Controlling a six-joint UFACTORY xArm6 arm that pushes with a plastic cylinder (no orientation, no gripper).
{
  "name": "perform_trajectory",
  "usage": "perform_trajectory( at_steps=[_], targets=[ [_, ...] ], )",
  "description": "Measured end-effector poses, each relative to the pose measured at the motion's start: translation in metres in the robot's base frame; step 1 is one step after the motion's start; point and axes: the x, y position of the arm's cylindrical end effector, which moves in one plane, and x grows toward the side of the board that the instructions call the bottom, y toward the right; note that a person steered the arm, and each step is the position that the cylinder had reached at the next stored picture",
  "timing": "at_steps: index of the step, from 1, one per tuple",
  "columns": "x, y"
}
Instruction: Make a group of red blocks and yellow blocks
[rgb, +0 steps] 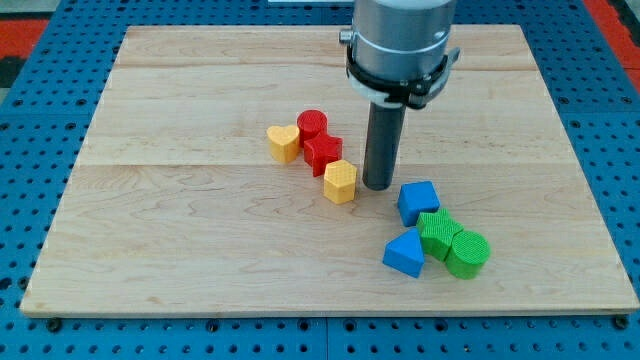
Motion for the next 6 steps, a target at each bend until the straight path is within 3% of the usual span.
perform_trajectory(
  at_steps=[4, 6],
  targets=[
    [0.032, -0.116],
    [0.004, -0.132]
  ],
)
